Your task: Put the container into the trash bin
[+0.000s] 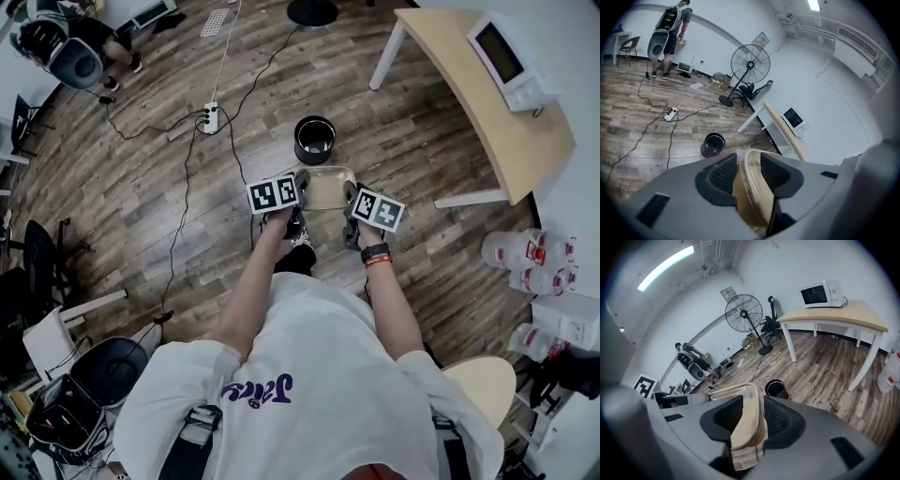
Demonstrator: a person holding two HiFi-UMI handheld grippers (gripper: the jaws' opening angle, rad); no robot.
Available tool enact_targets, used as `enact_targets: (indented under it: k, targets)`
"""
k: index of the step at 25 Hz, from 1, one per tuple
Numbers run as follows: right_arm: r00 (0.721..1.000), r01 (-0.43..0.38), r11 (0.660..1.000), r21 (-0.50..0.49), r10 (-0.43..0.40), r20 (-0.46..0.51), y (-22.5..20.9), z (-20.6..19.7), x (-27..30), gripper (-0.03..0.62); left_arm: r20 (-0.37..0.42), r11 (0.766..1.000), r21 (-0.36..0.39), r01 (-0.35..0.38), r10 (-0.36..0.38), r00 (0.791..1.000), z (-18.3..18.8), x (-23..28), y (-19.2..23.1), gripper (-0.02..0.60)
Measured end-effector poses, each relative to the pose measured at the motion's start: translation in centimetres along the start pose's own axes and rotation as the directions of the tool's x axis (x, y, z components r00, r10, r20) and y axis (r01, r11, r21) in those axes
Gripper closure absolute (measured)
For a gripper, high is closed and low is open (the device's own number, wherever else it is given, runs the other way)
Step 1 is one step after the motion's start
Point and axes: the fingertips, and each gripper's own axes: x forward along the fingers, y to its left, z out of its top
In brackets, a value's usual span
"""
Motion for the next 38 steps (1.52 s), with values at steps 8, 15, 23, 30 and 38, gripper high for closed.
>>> enact_targets:
  k: [8, 15, 23, 30, 38]
  targets:
    - [0.999, 0.001, 1.000, -0.012, -0.001, -0.035, 2.3, 5.4, 6.5, 0.456, 0.018, 1.000, -0.002, -0.028, 0.028, 0.999, 7.3, 3.2, 2.7, 0.425]
    - [0.998, 0.015, 1.000, 0.015, -0.014, -0.054, 2.7, 7.2, 10.2, 0.455, 0.018, 1.000, -0.012, -0.025, 0.025, 1.000, 10.6, 5.8, 4.6, 0.425]
    - [0.993, 0.034, 0.999, 0.016, -0.032, -0.114, 2.6, 7.3, 13.5, 0.454, 0.011, 0.995, -0.097, -0.020, 0.021, 1.000, 11.4, 7.8, 7.3, 0.425]
    - [0.986, 0.038, 0.998, 0.045, -0.030, -0.166, 0.2, 8.4, 17.9, 0.454, 0.011, 0.992, -0.121, -0.039, 0.041, 0.999, 13.0, 12.4, 8.7, 0.425]
    - [0.973, 0.036, 0.996, 0.086, -0.015, -0.232, -3.9, 10.2, 24.0, 0.453, -0.033, 0.993, -0.063, -0.104, 0.102, 0.994, 14.0, 19.3, 10.3, 0.439]
